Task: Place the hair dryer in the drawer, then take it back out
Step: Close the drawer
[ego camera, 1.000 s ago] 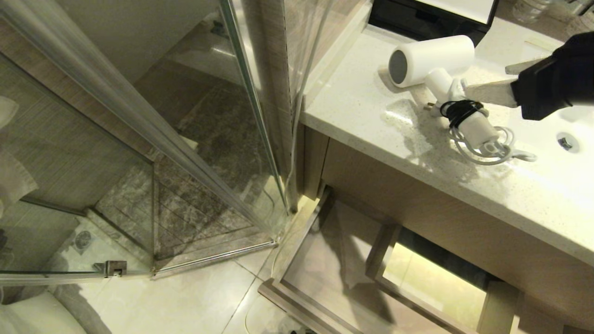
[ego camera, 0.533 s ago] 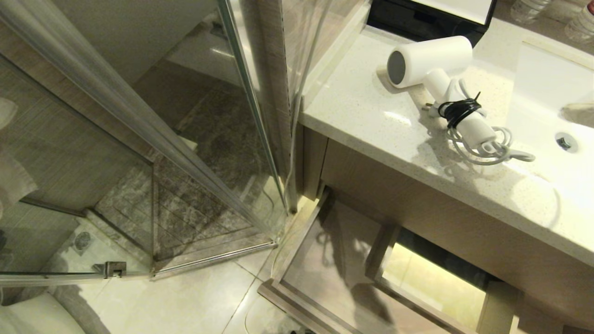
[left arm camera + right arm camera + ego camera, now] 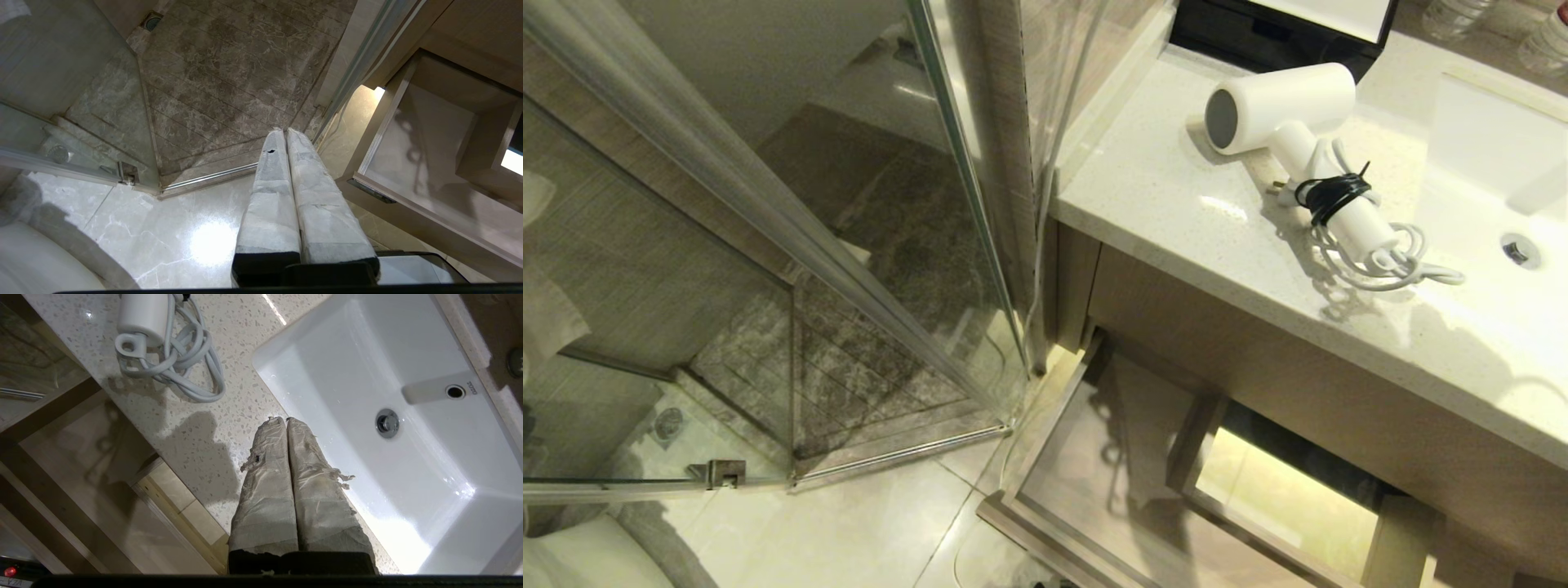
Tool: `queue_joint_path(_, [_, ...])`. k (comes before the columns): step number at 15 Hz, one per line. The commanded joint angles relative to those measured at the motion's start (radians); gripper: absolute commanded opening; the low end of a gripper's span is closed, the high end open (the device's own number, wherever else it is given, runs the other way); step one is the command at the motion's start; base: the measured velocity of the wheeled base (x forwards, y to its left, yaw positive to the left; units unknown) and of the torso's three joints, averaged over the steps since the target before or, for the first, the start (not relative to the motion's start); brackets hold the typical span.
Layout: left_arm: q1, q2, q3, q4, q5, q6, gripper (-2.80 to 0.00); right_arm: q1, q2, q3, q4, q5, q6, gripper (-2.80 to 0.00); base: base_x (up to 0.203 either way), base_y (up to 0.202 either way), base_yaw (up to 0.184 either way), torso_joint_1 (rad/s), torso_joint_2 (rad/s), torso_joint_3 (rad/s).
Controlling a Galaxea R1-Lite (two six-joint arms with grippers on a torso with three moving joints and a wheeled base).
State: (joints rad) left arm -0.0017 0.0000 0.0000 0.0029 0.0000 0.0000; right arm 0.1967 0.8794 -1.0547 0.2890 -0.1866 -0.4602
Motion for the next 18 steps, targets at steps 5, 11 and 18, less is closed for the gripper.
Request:
queue_joint_path(5, [0.000, 0.000, 0.002, 0.000, 0.000, 0.000, -2.80, -0.042, -0.100, 0.061, 0.019, -0.094, 0.003, -2.80, 0.000, 0.000, 0.000, -0.182, 0.07, -0.118])
queue_joint_path(11, [0.000, 0.000, 0.002, 0.000, 0.000, 0.000, -2.80, -0.051, -0.142, 0.094, 0.022, -0.099, 0.005, -2.80, 0.000, 0.000, 0.000, -0.296, 0.06, -0.234])
queue_joint_path(18, [0.000, 0.000, 0.002, 0.000, 0.000, 0.000, -2.80, -0.083, -0.278, 0.242, -0.053, -0.097, 0.006, -2.80, 0.000, 0.000, 0.000, -0.255, -0.02, -0.280])
